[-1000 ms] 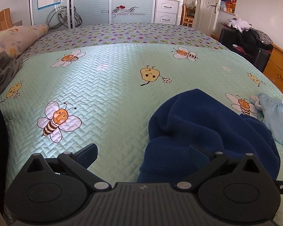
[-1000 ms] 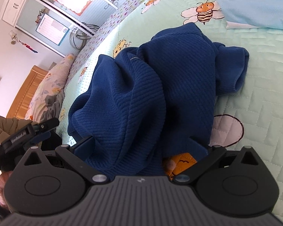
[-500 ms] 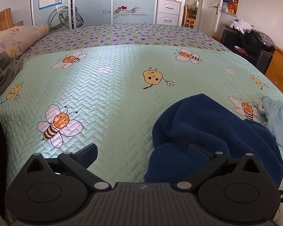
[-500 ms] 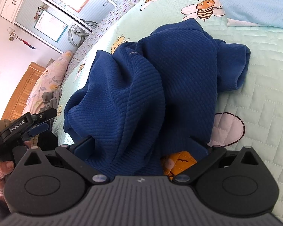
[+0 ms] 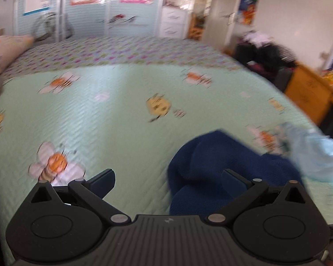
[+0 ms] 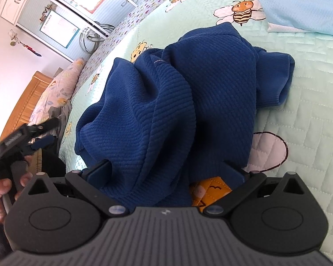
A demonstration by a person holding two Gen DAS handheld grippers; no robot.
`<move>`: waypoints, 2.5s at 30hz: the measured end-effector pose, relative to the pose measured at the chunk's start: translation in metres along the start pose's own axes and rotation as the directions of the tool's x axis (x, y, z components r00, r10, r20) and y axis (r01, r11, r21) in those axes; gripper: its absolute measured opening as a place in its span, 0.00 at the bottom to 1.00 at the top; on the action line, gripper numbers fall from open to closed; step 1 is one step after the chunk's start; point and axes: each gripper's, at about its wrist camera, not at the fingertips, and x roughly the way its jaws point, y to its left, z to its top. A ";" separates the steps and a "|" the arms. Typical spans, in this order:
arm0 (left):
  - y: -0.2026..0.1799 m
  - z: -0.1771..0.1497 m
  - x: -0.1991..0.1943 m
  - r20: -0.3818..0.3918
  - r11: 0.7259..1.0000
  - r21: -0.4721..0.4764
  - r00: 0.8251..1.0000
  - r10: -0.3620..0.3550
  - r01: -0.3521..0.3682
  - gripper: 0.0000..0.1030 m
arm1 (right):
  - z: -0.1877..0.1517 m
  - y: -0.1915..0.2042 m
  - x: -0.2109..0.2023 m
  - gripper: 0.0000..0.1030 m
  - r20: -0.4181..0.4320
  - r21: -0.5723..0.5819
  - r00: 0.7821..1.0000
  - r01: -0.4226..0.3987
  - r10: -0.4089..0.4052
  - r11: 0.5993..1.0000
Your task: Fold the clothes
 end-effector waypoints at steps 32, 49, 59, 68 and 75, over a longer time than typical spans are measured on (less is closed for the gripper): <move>0.016 0.019 -0.133 0.254 0.952 0.053 0.918 -0.305 0.302 0.99 | -0.013 0.011 -0.016 1.00 -0.001 -0.011 0.999 -0.050 0.050 0.999; -0.069 -0.121 -0.034 -0.071 0.994 -0.041 0.992 0.101 -0.104 0.99 | -0.005 -0.007 -0.032 1.00 0.046 0.054 0.996 -0.077 0.074 0.996; -0.144 -0.154 0.013 -0.083 0.962 0.171 0.969 0.231 -0.214 0.88 | 0.011 -0.022 0.011 0.70 -0.017 0.133 0.990 -0.140 0.143 0.981; -0.133 -0.163 -0.014 -0.038 0.968 0.031 0.967 0.252 -0.251 0.91 | 0.017 0.011 0.000 0.16 0.028 -0.061 0.972 -0.232 0.234 0.971; -0.121 -0.181 -0.043 -0.021 0.960 -0.051 0.962 0.273 -0.274 0.95 | 0.040 0.036 -0.008 0.16 0.055 -0.081 0.946 -0.313 0.318 0.946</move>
